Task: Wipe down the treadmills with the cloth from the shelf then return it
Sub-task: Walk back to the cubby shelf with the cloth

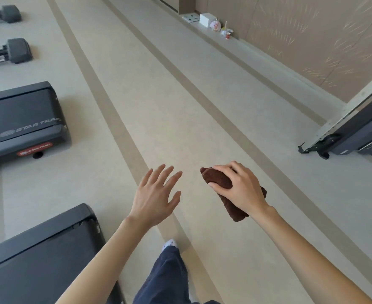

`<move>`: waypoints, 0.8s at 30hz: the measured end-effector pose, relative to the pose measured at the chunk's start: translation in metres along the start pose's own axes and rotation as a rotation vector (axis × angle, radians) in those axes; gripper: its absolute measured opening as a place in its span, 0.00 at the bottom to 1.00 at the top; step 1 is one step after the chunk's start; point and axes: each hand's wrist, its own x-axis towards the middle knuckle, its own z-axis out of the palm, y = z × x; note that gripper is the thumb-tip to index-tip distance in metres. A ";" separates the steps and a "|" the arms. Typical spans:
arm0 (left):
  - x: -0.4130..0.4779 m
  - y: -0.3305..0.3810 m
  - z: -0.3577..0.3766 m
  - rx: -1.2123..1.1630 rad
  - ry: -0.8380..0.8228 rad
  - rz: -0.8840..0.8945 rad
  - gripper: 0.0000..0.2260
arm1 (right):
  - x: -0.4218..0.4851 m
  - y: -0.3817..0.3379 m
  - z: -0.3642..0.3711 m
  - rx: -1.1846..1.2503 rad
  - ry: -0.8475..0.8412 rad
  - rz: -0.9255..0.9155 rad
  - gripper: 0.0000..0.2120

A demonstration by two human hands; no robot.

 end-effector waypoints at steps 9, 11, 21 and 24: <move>0.159 -0.054 -0.016 0.015 0.041 0.053 0.25 | 0.139 0.037 0.018 -0.002 0.148 0.053 0.16; 0.178 -0.061 -0.011 -0.001 0.036 0.048 0.25 | 0.154 0.046 0.027 0.002 0.139 0.070 0.17; 0.271 -0.087 0.052 0.042 -0.143 -0.007 0.22 | 0.230 0.118 0.077 -0.004 -0.023 0.093 0.16; 0.325 -0.089 0.056 0.072 -0.104 -0.002 0.19 | 0.274 0.149 0.085 0.014 -0.072 0.105 0.16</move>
